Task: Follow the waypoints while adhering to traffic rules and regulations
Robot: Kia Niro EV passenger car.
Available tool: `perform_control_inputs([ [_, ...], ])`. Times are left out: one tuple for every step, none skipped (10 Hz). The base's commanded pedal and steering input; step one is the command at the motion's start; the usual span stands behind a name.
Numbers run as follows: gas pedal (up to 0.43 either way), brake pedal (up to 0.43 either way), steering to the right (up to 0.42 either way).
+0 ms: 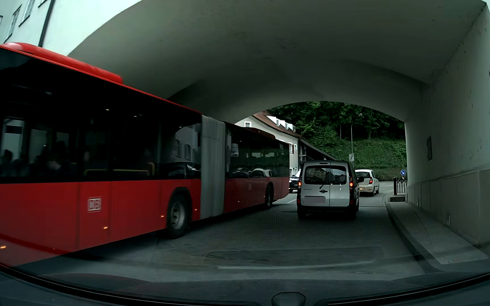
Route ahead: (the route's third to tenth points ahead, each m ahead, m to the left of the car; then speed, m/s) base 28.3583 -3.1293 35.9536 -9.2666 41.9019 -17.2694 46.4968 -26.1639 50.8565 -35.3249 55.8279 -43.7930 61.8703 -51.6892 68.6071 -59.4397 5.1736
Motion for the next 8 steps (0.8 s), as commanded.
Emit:
perform_control_inputs([
  [0.319, 0.000, 0.186],
  [0.319, 0.000, 0.178],
  [0.319, 0.000, 0.166],
  [0.311, 0.000, 0.154],
  [0.311, 0.000, 0.144],
  [0.280, 0.000, 0.133],
  [0.260, 0.000, 0.120],
  [0.248, 0.000, 0.098],
])
